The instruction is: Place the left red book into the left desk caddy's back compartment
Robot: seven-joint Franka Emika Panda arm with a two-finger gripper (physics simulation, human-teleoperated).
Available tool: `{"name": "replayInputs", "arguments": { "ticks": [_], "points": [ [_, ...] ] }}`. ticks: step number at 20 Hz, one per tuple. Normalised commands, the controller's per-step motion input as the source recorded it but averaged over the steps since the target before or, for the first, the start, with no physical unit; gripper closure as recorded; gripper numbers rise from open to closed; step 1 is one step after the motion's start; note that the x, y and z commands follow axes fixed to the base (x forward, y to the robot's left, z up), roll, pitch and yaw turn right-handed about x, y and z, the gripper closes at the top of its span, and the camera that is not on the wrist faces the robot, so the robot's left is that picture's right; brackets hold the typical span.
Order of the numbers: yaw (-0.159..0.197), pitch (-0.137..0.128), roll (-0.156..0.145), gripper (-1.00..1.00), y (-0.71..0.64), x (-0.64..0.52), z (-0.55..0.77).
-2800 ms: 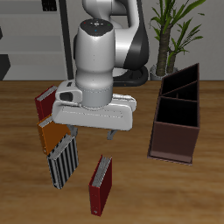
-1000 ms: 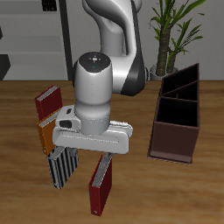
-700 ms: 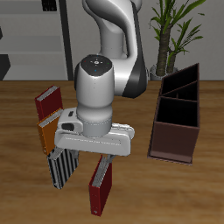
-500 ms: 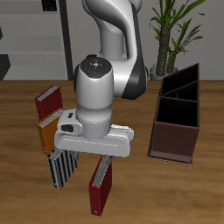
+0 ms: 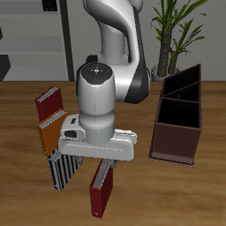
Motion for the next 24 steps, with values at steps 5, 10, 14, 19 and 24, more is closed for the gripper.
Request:
{"name": "replayInputs", "arguments": {
  "ticks": [5, 10, 14, 19, 24],
  "points": [
    [0.006, 0.009, 0.029, -1.0, 0.18, 0.01, -0.08],
    [0.0, 0.009, 0.023, -1.0, 0.14, 0.01, -0.08],
    [0.006, 0.016, -0.004, -1.0, 0.03, 0.03, -0.11],
    [-0.026, 0.027, 0.01, -1.0, 0.01, 0.01, -0.16],
    [0.004, 0.036, 0.005, 1.0, 0.05, 0.04, -0.29]
  ]
}}
